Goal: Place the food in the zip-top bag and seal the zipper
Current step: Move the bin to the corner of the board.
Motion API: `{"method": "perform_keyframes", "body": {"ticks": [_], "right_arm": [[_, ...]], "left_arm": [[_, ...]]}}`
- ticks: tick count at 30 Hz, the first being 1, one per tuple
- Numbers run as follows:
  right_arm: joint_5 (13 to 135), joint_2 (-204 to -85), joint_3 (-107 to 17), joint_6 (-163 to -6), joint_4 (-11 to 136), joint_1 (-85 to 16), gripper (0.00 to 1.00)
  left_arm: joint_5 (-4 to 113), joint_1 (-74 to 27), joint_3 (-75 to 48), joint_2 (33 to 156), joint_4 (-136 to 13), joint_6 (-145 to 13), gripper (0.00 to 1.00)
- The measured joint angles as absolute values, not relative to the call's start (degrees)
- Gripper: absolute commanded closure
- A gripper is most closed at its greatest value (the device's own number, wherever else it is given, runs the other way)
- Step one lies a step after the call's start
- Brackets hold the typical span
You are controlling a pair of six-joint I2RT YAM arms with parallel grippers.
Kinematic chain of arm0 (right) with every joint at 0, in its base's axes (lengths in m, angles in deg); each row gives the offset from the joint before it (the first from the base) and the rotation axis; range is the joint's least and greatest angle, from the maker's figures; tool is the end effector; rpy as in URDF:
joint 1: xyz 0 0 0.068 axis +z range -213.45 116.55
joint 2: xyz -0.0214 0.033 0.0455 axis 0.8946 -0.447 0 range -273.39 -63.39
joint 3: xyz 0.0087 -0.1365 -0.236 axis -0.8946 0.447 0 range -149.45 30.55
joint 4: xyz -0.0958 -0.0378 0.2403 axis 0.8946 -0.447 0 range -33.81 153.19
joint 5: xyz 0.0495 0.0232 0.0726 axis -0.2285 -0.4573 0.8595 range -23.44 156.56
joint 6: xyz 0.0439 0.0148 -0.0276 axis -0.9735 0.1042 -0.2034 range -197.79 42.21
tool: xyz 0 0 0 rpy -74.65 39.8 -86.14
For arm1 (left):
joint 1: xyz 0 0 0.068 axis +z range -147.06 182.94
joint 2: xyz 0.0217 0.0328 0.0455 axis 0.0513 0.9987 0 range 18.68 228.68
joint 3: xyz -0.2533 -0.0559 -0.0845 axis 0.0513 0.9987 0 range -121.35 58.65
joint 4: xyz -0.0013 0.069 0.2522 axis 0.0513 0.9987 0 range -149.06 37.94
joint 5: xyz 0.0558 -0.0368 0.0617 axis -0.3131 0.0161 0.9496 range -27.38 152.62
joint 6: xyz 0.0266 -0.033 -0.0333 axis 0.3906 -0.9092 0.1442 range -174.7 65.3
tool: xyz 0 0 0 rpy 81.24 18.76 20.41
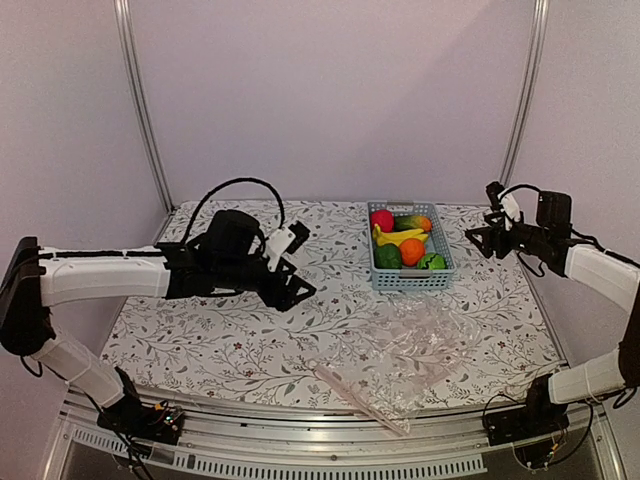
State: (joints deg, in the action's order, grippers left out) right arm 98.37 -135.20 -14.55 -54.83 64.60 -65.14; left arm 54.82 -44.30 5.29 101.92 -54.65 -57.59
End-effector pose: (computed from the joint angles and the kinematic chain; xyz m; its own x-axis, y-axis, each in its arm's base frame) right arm 0.2780 0.0105 0.2631 -0.2173 -0.3252 -0.9203 -0.5823 0.7999 -0.1452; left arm 0.2149 -0.2394 0.2441 -0.4226 0.3833 -0.8213 0.7832 0.6105 -0.1181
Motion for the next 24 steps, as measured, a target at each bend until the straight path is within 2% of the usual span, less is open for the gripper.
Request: {"method": "perform_keyframes", "body": {"ticks": [9,15,24], "right_arm": [[95.51,-139.51,-16.19,-57.30,63.97,-65.36,0.46],[93.06,-147.09,-24.83,-62.05,59.53,-64.82,0.45],[86.55,-163.88,-45.28,-65.30,49.76,-59.09,0.44]], "left_arm": [[56.97,-55.28,0.52,111.10,-47.29,-54.14,0.26],[61.66,-56.89,0.50,111.25,-45.21,-52.52,0.25],[66.36,-57.07,0.50,111.25,-45.01,-52.54,0.25]]}}
